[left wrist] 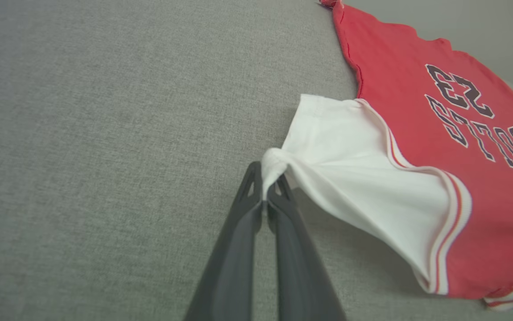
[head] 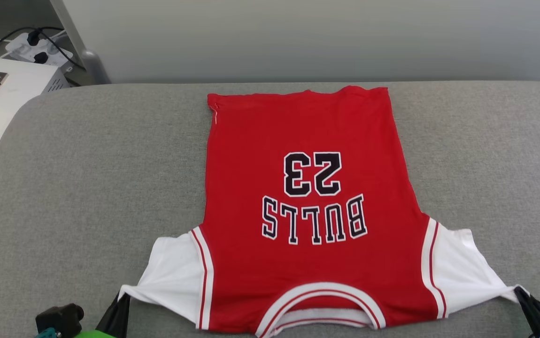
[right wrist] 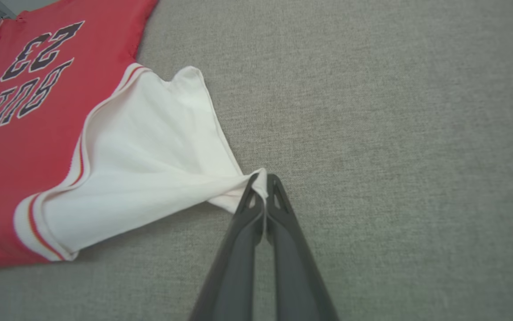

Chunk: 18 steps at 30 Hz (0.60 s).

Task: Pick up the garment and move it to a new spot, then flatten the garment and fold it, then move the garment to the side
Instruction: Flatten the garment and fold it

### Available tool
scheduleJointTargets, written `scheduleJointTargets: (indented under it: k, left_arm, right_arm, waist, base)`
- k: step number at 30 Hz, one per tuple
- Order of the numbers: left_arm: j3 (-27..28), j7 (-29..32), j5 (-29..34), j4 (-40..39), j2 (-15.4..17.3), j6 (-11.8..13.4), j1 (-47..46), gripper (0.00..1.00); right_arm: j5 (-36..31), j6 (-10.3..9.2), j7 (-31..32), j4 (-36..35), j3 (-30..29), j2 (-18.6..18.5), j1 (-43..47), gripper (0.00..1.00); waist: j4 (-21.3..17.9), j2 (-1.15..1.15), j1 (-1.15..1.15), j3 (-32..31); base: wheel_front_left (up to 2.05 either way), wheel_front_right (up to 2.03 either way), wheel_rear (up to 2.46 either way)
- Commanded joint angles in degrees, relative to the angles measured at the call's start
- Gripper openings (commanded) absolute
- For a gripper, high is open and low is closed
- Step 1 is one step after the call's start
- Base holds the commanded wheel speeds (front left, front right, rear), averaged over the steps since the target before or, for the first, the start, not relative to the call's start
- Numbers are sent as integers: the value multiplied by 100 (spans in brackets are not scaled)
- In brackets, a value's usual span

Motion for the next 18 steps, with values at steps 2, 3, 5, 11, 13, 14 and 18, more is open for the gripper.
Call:
scheduleJointTargets:
  k: [2,3,5,11,13,14,18]
  left_arm:
    - [150,-33,119,65,-29,17,229,0]
    - [179,-33,150,78,-45,7,285,0]
    - [243,-33,218,102,-74,-7,371,0]
    - [353,-34,387,135,-161,-136,428,0]
    - [354,-34,453,143,-203,-184,385,0]
    - [352,-34,485,146,-217,-208,362,0]
    - [343,-34,612,169,-294,-275,245,0]
  right_arm:
    - [73,-11,-6,-35,-209,8,342,0]
    - [101,-11,21,-61,-273,25,457,0]
    - [128,-11,96,-135,-393,56,681,0]
    - [-124,-11,333,-300,-661,210,916,0]
    - [-249,-11,392,-341,-746,265,866,21]
    - [-303,-11,420,-361,-786,285,836,41]
    - [-579,-11,463,-452,-1003,350,670,100]
  waist:
    - [59,0,1,-65]
    - [71,0,1,-79]
    - [92,0,1,-95]
    - [107,0,1,-70]
    - [111,0,1,-56]
    - [114,0,1,-51]
    - [136,0,1,-22]
  base:
    - [0,0,0]
    - [0,0,0]
    - [0,0,0]
    - [0,0,0]
    - [0,0,0]
    - [0,0,0]
    - [0,0,0]
